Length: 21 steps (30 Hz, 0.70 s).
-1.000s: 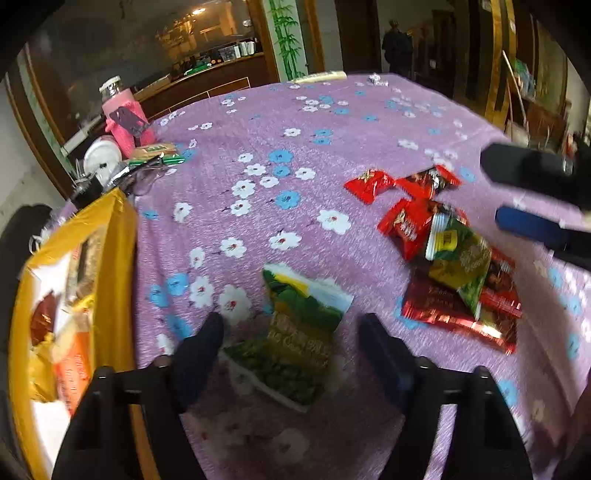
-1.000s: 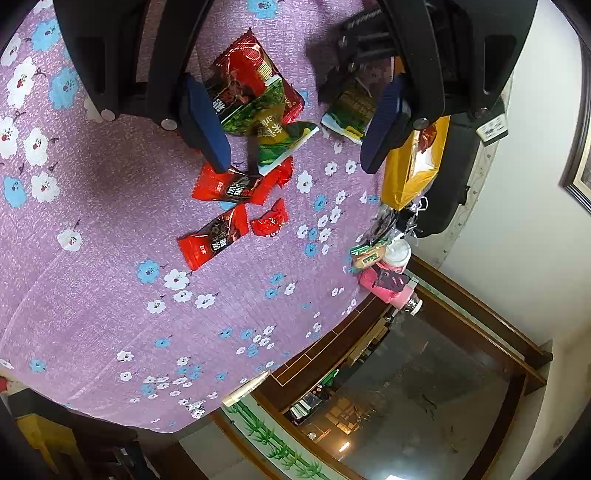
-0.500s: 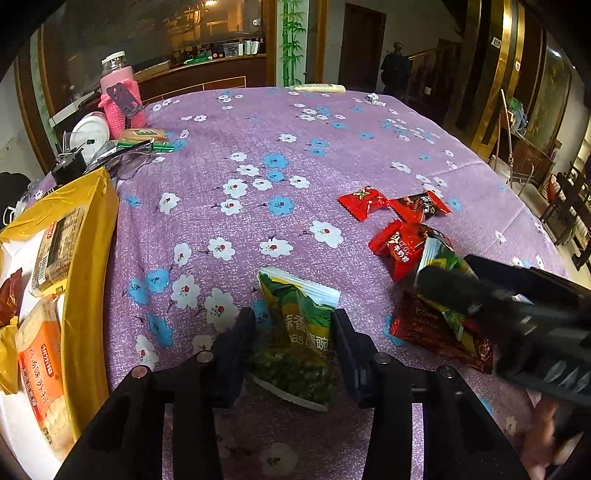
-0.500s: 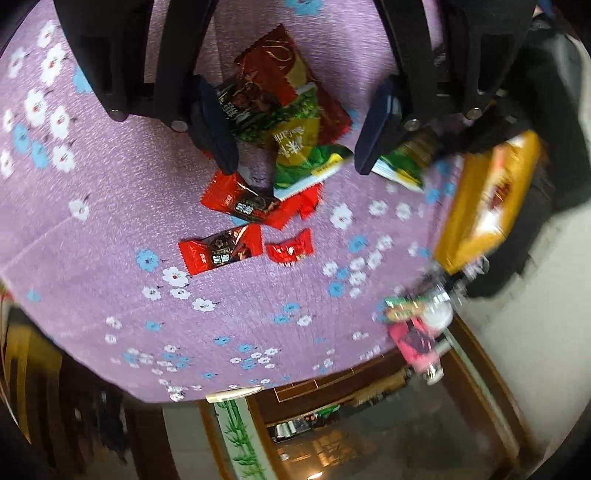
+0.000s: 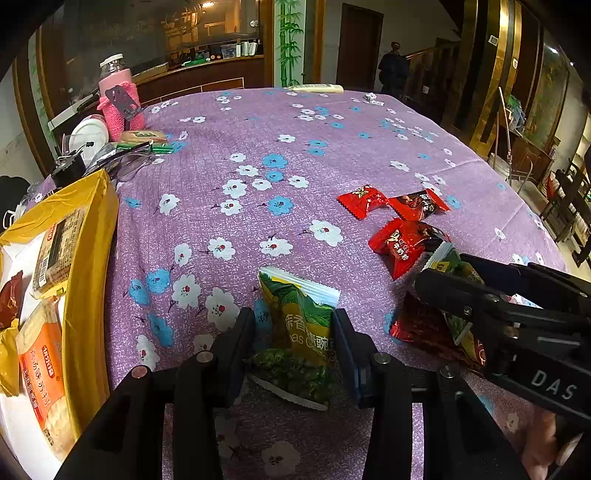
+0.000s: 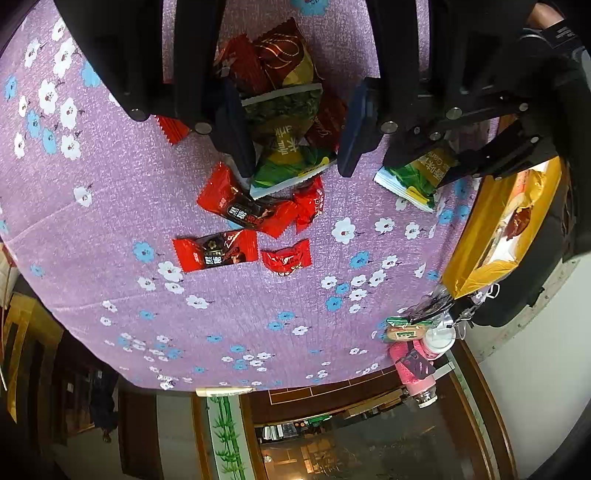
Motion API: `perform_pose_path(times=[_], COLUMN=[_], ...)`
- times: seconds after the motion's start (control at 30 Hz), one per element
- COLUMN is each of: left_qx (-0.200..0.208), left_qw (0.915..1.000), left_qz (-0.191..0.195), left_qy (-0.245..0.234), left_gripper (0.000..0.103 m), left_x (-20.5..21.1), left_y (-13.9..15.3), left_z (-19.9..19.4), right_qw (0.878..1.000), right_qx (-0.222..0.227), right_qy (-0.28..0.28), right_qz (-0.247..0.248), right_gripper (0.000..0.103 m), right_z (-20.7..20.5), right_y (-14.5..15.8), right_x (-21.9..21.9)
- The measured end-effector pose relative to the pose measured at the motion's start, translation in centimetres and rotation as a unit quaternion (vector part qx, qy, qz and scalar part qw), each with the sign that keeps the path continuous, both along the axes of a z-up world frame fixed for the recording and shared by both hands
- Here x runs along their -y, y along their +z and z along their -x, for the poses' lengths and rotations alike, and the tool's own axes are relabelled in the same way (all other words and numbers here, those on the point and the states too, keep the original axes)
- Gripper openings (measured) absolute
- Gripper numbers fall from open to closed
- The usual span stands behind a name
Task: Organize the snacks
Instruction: 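Grasp the green pea snack bag with the left gripper while the right grasps the green yellow-labelled bag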
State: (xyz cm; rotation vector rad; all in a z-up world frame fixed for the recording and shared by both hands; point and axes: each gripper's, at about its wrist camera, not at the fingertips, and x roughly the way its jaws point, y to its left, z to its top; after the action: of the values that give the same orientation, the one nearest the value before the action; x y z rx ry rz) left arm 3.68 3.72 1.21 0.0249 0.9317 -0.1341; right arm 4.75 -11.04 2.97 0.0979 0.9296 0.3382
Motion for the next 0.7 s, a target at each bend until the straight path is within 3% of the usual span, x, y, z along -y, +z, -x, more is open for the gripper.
perform_pose_path(times=[0.23, 0.37, 0.47, 0.53, 0.57, 0.7], left_qx=[0.000, 0.001, 0.002, 0.002, 0.002, 0.003], left_qw=[1.0000, 1.0000, 1.0000, 1.0000, 1.0000, 1.0000], left_qz=[0.001, 0.001, -0.002, 0.000, 0.001, 0.001], left_qy=[-0.001, -0.002, -0.003, -0.003, -0.003, -0.003], left_gripper=[0.045, 0.045, 0.045, 0.045, 0.045, 0.043], left_x=[0.0, 0.1, 0.2, 0.1, 0.1, 0.0], left_y=[0.0, 0.0, 0.0, 0.0, 0.0, 0.0], left_z=[0.0, 0.0, 0.0, 0.0, 0.0, 0.0], right_qw=[1.000, 1.000, 1.000, 1.000, 1.000, 1.000], right_qx=[-0.002, 0.000, 0.002, -0.004, -0.011, -0.015], right_qy=[0.011, 0.017, 0.019, 0.014, 0.011, 0.009], right_qz=[0.007, 0.004, 0.003, 0.007, 0.014, 0.013], right_gripper=[0.047, 0.061, 0.061, 0.055, 0.039, 0.033], right_z=[0.4, 0.6, 0.7, 0.6, 0.4, 0.4], right_y=[0.1, 0.3, 0.2, -0.1, -0.4, -0.7], right_x=[-0.4, -0.4, -0.4, -0.2, -0.3, -0.2])
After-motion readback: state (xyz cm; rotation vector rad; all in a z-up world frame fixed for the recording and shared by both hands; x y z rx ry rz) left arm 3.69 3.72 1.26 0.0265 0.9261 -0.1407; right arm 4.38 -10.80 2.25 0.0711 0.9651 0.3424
